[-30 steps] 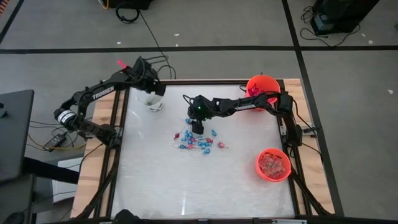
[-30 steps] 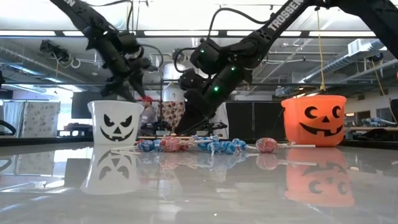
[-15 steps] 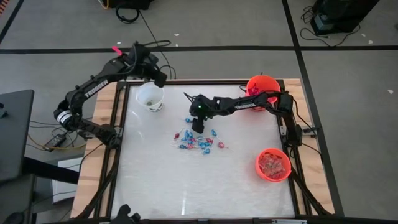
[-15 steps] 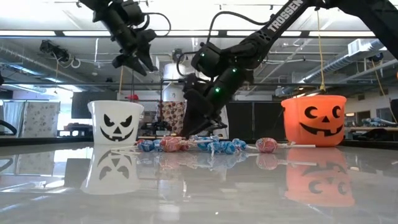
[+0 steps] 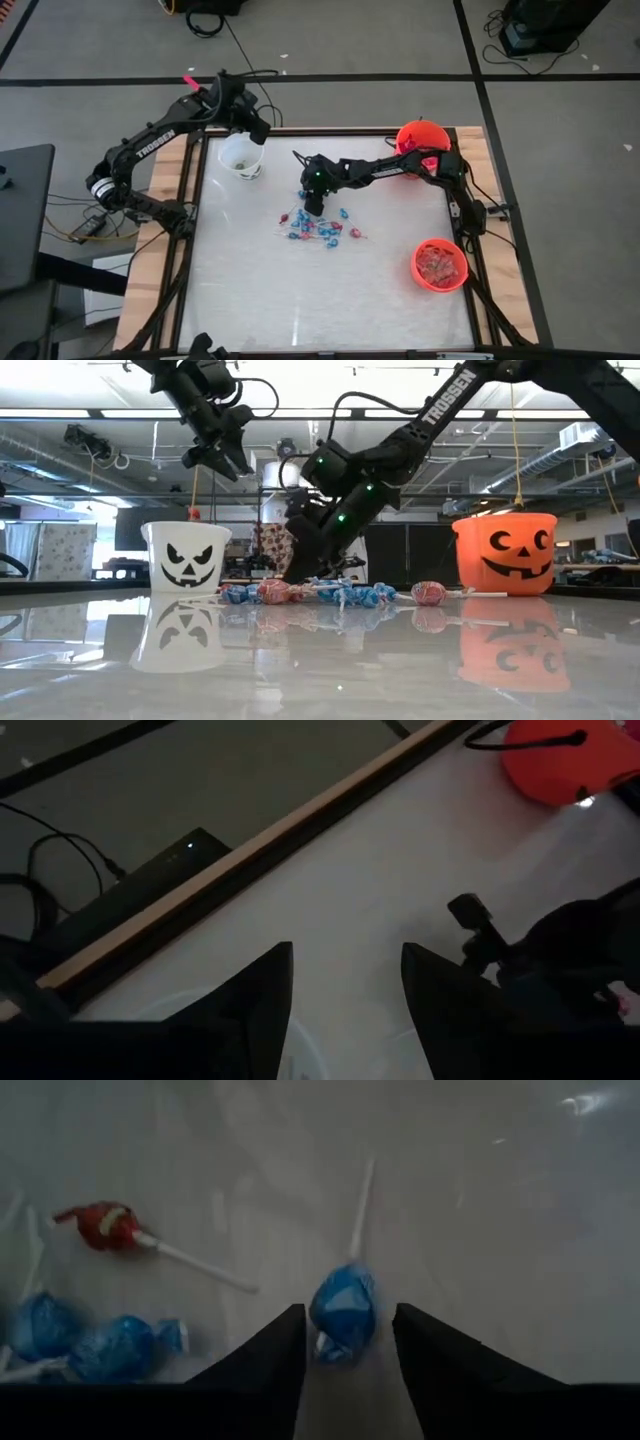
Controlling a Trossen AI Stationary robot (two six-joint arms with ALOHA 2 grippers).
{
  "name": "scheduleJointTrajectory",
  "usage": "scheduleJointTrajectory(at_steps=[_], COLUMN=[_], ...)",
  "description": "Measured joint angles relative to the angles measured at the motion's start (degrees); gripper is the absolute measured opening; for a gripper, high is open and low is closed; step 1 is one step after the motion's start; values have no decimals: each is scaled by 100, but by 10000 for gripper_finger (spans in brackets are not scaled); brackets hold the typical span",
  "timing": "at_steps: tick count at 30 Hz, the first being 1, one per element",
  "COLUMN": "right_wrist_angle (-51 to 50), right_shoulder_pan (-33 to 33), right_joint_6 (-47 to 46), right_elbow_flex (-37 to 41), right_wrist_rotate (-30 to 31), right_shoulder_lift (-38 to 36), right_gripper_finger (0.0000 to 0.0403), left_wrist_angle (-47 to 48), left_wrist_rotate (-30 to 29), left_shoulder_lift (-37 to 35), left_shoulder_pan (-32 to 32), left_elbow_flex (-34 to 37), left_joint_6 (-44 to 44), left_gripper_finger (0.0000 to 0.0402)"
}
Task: Sort candy by brand, put in halloween buckets
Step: Put the blue candy into the white bucket
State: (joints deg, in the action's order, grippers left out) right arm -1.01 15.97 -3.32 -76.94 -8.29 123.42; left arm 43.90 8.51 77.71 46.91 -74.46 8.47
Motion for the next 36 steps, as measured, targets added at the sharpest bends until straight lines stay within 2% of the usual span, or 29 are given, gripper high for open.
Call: scheduleJointTrajectory(at_steps=[3,7,10,14,18,24,28,36], right_wrist_angle=[-72,-173,-205,-448,-422,-391,-316,-226], right_shoulder_pan=[9,20,20,12,-56,-25,30,26], right_joint_6=[-13,-83,-100,-254,-384,-410,-357,-300], right_elbow_flex=[-4,-14,-29,-216,-307,-311,-313,-313], right_wrist_rotate=[67,119,72,-28,125,546,571,587], right_shoulder_lift=[12,12,0,-49,-422,-1143,-1454,-1660], right_gripper_finger=[130,54,11,10,6,4,2,2], left_wrist_angle=[-27,-20,-104,-350,-253,350,358,-159], left_wrist_rotate=[-39,-19,412,1515,1928,2021,1723,1000], left_shoulder_lift=[0,0,0,-30,-61,-57,-55,-50], left_shoulder_pan=[-17,-17,-15,-17,-118,-513,-912,-1399], left_elbow_flex=[0,0,21,252,453,542,542,538], left_joint_6=[-17,-86,-290,-761,-1312,-2197,-2702,-2645], left_gripper_finger=[193,193,193,193,193,193,193,186])
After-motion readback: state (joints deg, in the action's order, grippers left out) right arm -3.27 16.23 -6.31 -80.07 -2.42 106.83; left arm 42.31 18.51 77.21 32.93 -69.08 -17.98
